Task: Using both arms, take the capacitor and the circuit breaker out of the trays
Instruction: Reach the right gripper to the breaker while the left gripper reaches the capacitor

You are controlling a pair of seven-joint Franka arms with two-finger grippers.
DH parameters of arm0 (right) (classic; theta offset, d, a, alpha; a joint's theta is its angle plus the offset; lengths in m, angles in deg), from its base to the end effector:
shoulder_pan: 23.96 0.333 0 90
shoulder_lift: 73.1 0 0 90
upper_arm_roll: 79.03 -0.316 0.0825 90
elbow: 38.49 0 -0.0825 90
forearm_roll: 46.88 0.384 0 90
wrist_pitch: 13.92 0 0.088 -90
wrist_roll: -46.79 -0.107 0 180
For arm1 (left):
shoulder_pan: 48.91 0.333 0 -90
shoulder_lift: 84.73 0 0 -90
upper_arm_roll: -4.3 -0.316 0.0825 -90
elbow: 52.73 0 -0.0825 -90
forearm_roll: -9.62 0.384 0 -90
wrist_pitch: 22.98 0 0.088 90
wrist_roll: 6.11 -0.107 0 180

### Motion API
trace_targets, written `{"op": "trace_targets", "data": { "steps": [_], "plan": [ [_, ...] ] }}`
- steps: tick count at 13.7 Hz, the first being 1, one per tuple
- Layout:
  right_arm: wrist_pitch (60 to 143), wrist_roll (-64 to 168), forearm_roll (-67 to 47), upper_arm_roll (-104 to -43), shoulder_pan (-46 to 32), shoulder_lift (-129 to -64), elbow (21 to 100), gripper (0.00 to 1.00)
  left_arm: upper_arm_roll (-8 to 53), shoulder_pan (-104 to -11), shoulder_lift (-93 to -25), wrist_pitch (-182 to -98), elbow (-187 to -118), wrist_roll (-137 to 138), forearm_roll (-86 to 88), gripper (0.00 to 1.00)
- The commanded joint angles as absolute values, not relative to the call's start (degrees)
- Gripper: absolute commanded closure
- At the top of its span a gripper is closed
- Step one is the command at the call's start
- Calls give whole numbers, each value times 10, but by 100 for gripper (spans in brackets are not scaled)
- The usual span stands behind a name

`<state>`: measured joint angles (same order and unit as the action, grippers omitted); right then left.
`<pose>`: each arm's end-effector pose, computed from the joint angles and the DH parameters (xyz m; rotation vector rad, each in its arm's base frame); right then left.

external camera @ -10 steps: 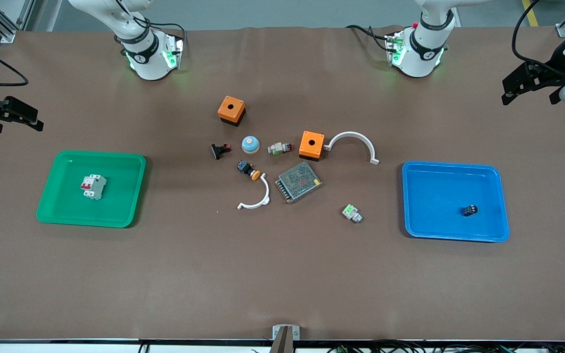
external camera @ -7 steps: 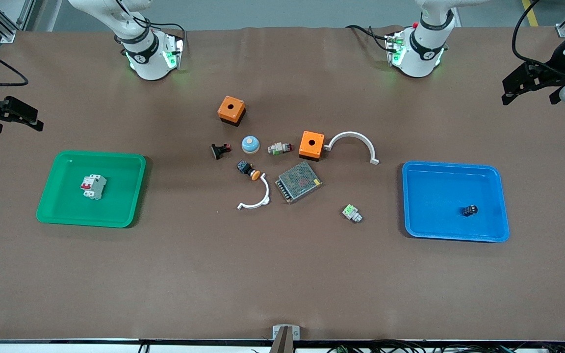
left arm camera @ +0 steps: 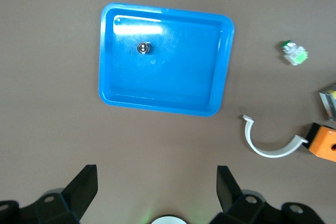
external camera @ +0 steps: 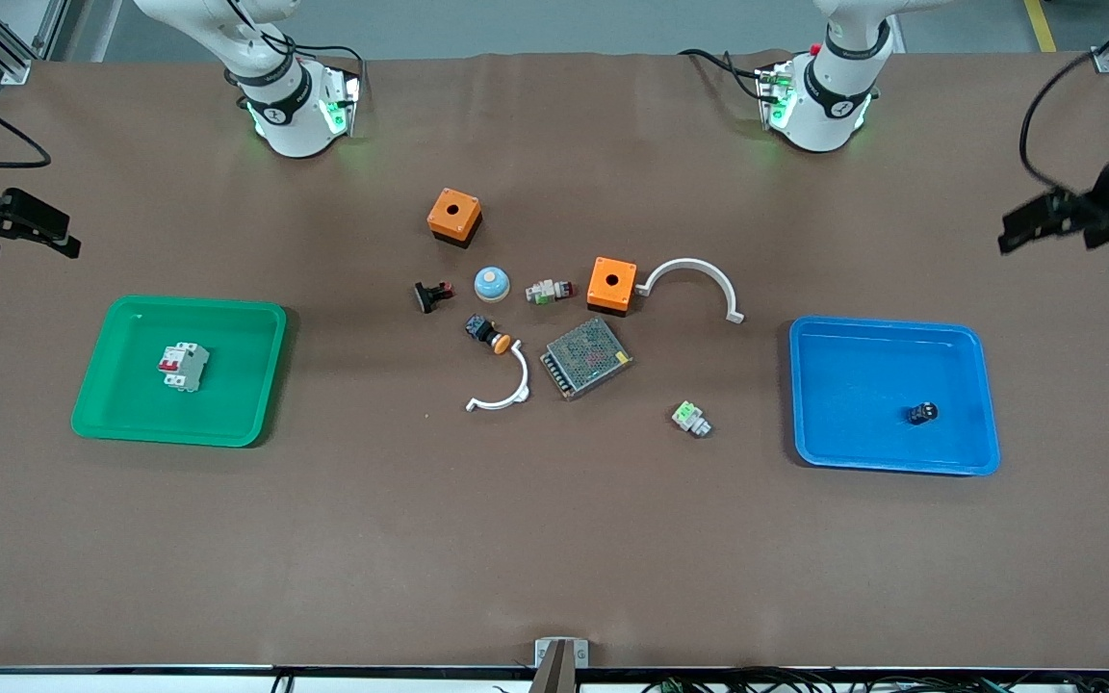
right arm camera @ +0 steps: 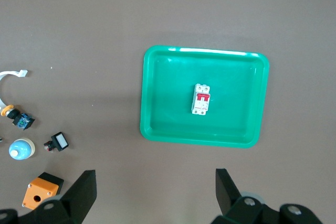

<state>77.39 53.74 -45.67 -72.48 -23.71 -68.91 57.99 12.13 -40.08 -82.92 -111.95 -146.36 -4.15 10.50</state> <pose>0.5293 -0.0584 0.6126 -3.1102 -0.0172 0.0219 0.5577 0.0125 0.5759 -3.1236 -0.0795 0.1760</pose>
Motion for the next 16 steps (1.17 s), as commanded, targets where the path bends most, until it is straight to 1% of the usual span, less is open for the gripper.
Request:
{"op": "trace_targets", "data": {
  "steps": [1, 3, 5, 7, 8, 9, 11, 14, 15, 16],
  "plan": [
    [772, 529, -463, -723, -244, -699, 554, 0, 122, -370, -807, -1201, -1525, -51, 115, 0],
    [773, 524, -464, -723, -248, -720, 551, 0, 122, -349, -783, -1276, -1566, -51, 120, 0],
    [785, 531, -465, -722, -263, -771, 541, 0, 122, -343, -740, -1319, -1568, -51, 123, 0],
    [826, 532, -468, -722, -276, -848, 514, 0, 122, -331, -699, -1363, -1569, -51, 123, 0],
    [836, 533, -466, -722, -291, -870, 509, 0, 122, -330, -682, -1383, -1569, -48, 122, 0],
    [857, 535, -459, -723, -302, -879, 517, 0, 122, -330, -668, -1399, -1569, -44, 122, 0],
    [926, 534, -458, -723, -306, -893, 567, 0, 122, -330, -644, -1425, -1568, -42, 122, 1],
    [1100, 532, -450, -724, -313, -894, 701, 0, 122, -330, -615, -1444, -1567, -43, 122, 3],
    [1161, 534, -421, -724, -313, -901, 748, 0, 122, -330, -603, -1461, -1567, -43, 122, 3],
    [1218, 535, -408, -724, -312, -910, 785, 0, 122, -331, -589, -1475, -1568, -43, 122, 5]
  ]
}}
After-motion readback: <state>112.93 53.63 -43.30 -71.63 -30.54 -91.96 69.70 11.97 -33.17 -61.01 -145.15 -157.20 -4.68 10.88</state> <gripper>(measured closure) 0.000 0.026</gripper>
